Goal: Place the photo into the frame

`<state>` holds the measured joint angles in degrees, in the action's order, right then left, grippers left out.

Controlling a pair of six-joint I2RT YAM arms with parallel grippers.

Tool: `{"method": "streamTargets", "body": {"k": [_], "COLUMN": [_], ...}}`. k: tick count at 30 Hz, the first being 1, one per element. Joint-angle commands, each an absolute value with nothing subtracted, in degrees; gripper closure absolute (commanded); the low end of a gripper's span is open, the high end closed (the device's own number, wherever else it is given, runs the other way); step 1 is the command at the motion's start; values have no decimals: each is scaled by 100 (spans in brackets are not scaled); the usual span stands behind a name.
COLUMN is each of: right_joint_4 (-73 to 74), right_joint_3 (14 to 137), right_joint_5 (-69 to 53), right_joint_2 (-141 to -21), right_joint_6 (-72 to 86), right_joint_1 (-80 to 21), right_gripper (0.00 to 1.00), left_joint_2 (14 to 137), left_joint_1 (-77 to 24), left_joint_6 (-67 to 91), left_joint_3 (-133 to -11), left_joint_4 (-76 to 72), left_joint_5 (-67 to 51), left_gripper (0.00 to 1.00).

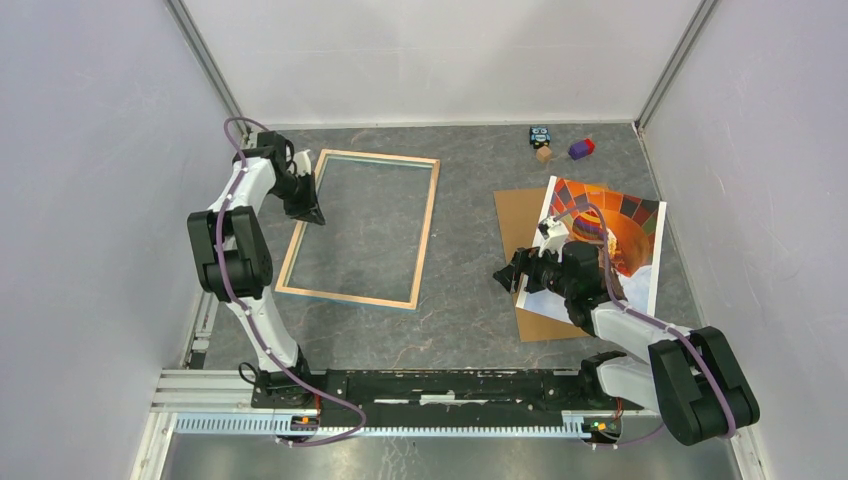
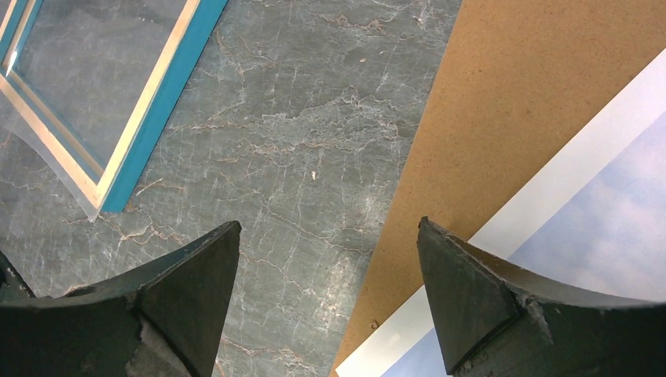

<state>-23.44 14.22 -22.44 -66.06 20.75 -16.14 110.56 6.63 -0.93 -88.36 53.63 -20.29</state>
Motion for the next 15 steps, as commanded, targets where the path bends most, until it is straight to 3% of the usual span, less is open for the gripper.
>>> {"method": "streamTargets", "body": {"k": [1, 15], "right_joint_4": [-2605, -2646], "right_joint_3": [1400, 1401], "right_joint_5": [-2239, -2249], "right_joint_2": [-6487, -6602], "right_joint_6": [2053, 2049], "right_joint_1": [-1641, -1655], "right_gripper": [12, 12], "left_joint_2": [11082, 11019], "left_joint_1": [658, 749], "left_joint_6": [-293, -206], "left_joint_3": [-9059, -9236], "left_joint_4": [5147, 5019], "left_joint_5": [-2197, -2190], "left_gripper": [98, 98]}}
